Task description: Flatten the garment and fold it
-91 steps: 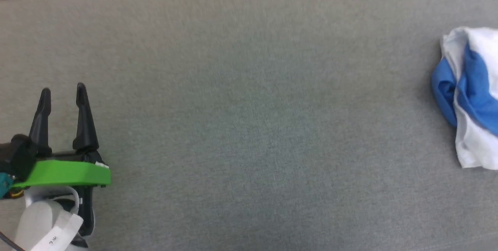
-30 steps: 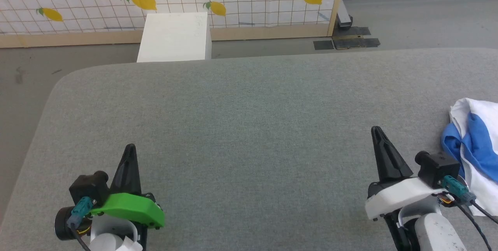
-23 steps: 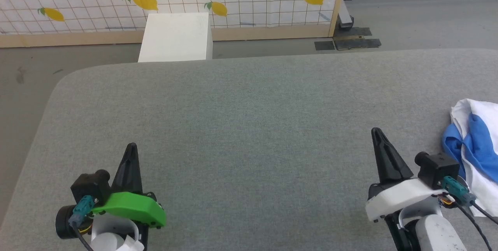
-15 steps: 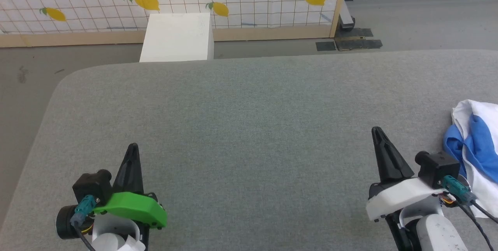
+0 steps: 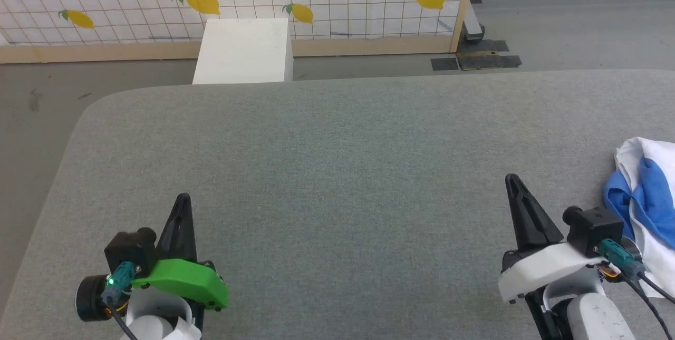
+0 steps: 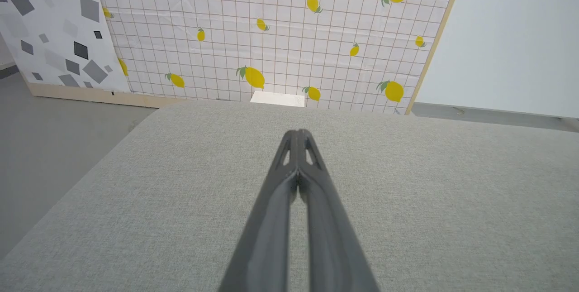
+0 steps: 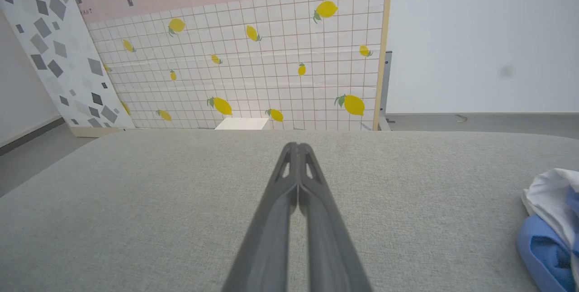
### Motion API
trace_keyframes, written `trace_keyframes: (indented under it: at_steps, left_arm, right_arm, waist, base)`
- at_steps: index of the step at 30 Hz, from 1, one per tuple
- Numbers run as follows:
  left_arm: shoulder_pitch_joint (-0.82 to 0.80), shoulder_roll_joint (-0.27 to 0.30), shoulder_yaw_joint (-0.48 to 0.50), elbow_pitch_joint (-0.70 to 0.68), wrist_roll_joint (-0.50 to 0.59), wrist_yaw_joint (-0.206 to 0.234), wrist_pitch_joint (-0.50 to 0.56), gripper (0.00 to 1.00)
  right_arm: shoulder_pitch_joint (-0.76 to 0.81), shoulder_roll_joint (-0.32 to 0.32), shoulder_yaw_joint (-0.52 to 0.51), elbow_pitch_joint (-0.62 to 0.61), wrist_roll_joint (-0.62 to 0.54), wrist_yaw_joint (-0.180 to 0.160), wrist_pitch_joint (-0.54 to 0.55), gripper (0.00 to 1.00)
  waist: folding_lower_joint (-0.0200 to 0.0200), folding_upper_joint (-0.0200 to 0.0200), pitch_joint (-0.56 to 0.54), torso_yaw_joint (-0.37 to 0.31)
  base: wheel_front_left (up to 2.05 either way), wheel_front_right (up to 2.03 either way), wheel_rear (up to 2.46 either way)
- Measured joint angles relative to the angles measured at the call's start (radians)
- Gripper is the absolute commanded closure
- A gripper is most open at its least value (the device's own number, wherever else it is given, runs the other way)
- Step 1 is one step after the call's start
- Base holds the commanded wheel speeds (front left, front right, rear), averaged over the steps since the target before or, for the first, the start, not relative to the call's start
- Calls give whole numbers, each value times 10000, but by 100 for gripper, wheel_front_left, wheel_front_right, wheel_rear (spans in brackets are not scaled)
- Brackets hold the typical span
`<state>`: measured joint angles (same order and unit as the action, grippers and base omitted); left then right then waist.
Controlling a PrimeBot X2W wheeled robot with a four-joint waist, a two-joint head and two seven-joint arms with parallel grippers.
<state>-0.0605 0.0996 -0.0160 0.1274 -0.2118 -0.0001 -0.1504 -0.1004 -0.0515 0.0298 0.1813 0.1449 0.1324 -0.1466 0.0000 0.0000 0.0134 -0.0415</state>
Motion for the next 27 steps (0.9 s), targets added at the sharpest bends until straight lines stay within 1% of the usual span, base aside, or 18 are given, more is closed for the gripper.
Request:
trace_keyframes:
  at_steps: [27]
  left_arm:
    - [160, -136, 35, -407, 671, 0, 489, 100]
  right_arm:
    - [262, 0, -94, -585, -453, -2, 504, 100]
  waist:
    - [0, 0, -46, 142]
  base:
    - [0, 0, 0]
